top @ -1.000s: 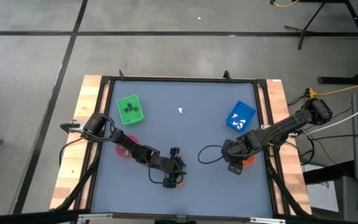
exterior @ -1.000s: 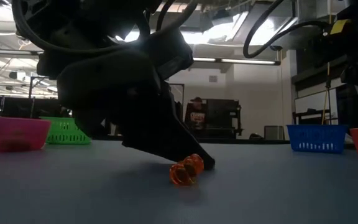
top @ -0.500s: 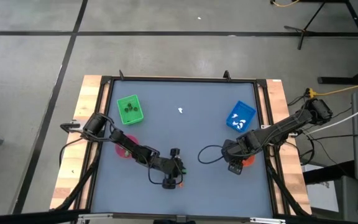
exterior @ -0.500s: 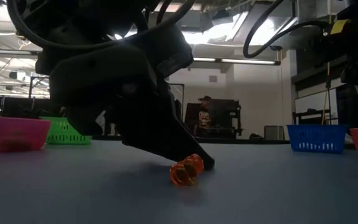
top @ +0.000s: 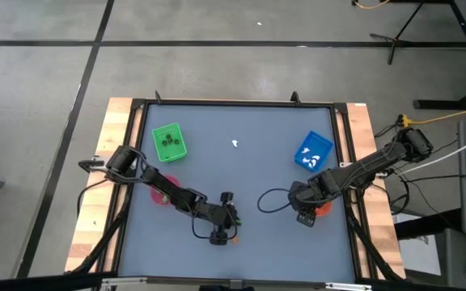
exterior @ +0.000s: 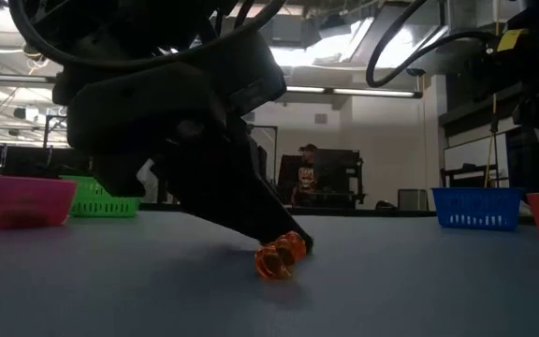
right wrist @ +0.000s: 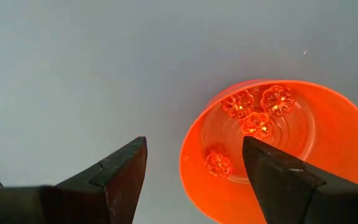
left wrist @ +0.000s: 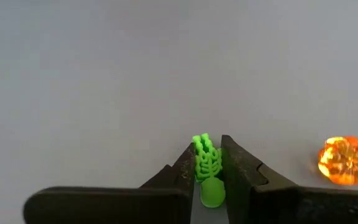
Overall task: Sort Halloween decoration
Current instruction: Put the small green skeleton toy into the transparent red bowl
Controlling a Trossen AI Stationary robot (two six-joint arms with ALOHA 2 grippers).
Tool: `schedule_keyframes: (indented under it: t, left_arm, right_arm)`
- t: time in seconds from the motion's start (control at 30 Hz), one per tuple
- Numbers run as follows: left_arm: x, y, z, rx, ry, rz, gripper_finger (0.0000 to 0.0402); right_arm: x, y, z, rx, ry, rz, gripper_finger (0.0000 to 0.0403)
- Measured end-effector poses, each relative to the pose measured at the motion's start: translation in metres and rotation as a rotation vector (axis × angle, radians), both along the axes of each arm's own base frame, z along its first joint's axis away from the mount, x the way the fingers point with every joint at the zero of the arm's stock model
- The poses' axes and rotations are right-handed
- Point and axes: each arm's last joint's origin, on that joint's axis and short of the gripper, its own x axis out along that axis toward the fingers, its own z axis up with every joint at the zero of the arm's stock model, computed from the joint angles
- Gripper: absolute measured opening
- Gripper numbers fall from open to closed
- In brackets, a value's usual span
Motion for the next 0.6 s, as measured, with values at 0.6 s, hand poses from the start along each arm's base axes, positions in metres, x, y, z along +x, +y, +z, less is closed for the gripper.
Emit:
schedule_keyframes:
  t: [0.6]
  left_arm:
    - [-0.032,0.013,0.082,0.053,0.062,-0.007,0.0036]
  right_arm:
    - [0.001,0.000,0.000,0.004,-0.010,0.000,0.0264]
